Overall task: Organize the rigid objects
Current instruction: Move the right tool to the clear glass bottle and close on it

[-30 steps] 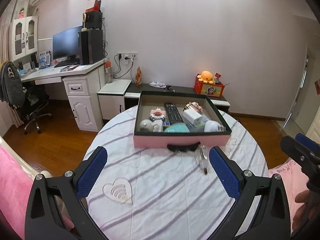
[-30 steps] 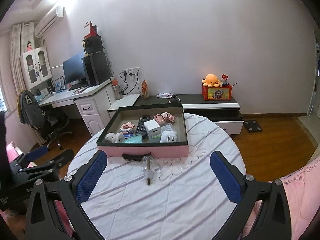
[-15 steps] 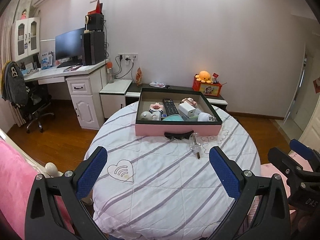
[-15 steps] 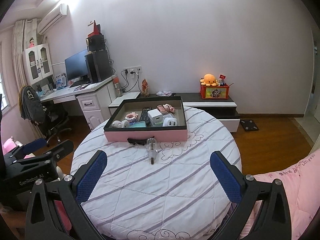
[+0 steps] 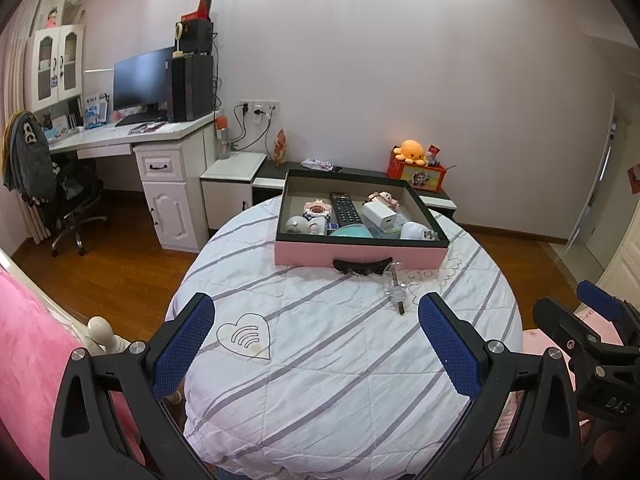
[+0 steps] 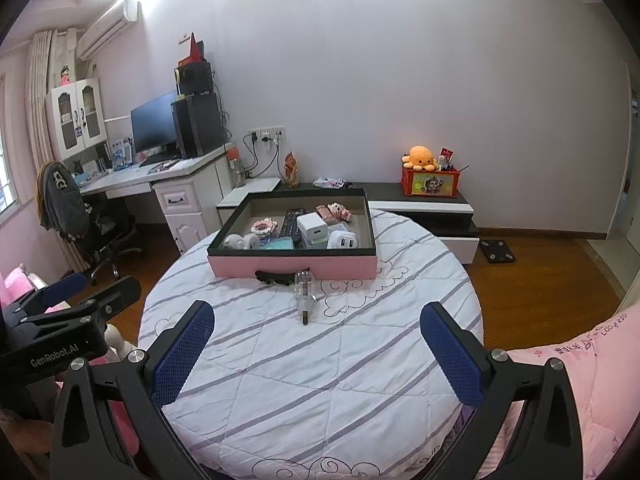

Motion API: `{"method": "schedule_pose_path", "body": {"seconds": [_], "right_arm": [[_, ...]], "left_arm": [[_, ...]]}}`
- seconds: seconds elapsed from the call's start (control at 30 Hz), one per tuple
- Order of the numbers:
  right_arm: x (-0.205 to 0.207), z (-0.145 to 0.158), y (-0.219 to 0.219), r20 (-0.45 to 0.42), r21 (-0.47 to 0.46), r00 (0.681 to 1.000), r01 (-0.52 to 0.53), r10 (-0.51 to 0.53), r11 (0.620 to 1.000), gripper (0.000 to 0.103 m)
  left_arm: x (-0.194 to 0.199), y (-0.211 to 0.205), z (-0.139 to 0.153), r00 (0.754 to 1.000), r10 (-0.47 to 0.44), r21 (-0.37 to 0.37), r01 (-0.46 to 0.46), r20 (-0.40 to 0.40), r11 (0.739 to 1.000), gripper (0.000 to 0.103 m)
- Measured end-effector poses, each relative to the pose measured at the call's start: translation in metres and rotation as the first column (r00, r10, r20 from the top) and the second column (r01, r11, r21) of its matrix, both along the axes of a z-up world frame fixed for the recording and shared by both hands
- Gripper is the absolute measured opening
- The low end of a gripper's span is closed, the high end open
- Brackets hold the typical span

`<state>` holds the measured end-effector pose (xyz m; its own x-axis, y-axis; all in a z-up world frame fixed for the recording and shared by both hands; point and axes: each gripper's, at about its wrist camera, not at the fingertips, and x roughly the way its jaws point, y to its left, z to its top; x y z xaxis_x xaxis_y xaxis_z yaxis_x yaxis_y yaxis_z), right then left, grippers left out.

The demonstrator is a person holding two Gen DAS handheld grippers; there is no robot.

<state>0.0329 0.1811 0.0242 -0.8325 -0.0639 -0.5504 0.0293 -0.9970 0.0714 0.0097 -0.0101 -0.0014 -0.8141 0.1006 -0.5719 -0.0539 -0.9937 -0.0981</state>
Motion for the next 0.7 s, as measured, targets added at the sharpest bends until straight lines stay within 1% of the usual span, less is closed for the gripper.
{"method": "schedule_pose_path", "body": {"seconds": [0.23,0.43,0.7], "right_arm": [[-0.031,-0.023,0.001,0.072,0.009,0.997,-0.007,0.006,1.0,0.103],[-0.078,-0.058,0.003,0.164,0.018,0.986,-0.003,0.001,1.0,0.103],[-0.137,-0.093,-0.004,0.239,0.031,0.971,-0.017,0.009,0.999,0.103]], "left_arm": [[-0.024,-0.002,-0.02,0.999,0.005,-0.003,-0.005,0.047,1.0,0.103],[-0.056,0.0,-0.043,0.996,0.0,-0.015,0.001,0.092,1.0,0.103],[-0.107,0.002,-0.072,0.991,0.013,-0.047,-0.007,0.131,0.999,0.103]]}}
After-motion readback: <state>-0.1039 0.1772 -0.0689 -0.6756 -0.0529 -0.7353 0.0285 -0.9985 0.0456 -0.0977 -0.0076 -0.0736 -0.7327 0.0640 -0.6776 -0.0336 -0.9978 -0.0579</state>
